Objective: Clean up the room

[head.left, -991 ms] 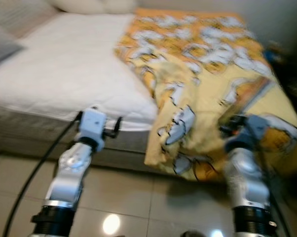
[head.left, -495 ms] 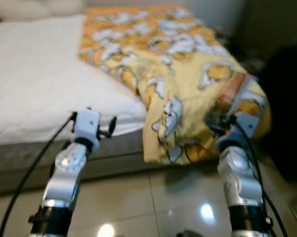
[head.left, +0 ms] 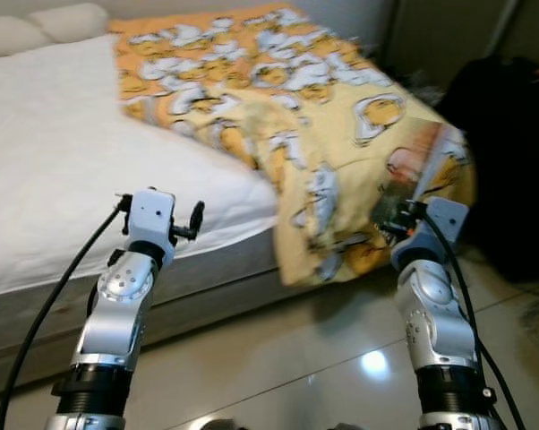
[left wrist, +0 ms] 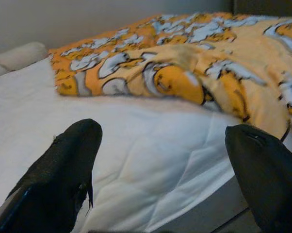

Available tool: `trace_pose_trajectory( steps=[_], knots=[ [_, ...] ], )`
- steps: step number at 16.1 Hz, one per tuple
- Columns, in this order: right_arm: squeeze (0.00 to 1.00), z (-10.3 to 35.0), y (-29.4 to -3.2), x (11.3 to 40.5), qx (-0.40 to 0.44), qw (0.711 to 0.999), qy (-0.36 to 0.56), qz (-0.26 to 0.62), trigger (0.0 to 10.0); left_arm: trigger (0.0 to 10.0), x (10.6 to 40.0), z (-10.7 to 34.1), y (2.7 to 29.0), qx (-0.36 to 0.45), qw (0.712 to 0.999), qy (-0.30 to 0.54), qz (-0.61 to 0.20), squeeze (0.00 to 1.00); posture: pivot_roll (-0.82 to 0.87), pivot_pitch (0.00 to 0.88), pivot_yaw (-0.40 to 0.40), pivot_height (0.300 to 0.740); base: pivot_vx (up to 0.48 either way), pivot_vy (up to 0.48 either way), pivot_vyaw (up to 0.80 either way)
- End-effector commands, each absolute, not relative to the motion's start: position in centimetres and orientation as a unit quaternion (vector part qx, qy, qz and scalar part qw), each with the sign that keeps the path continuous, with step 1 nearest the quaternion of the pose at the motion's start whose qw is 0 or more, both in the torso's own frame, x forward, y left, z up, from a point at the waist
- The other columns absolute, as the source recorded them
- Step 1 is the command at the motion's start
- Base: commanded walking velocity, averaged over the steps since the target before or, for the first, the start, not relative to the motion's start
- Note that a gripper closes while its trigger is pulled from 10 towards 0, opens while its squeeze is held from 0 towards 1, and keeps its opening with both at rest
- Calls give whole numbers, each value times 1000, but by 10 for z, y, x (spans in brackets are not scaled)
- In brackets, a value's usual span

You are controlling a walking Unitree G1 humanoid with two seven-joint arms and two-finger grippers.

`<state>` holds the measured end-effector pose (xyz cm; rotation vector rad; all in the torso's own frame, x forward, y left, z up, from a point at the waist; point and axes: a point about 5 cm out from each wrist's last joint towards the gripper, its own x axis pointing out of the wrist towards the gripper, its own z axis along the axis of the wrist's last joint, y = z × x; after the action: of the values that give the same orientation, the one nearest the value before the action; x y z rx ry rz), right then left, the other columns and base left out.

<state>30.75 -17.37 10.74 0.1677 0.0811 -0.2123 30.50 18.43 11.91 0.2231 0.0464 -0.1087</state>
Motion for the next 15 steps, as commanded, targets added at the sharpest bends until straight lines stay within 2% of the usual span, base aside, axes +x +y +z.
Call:
trace_pose_trajectory(
  steps=[1,15],
  knots=[
    [0,118,-184,309,75,990,11,-119,10000,10000,307,120,178,107,992,21,-60,0,46,0,40,740,0,420,0],
    [0,125,-173,316,61,995,0,-73,10000,10000,313,121,184,98,994,20,-35,0,47,0,39,740,0,419,0]
  ],
)
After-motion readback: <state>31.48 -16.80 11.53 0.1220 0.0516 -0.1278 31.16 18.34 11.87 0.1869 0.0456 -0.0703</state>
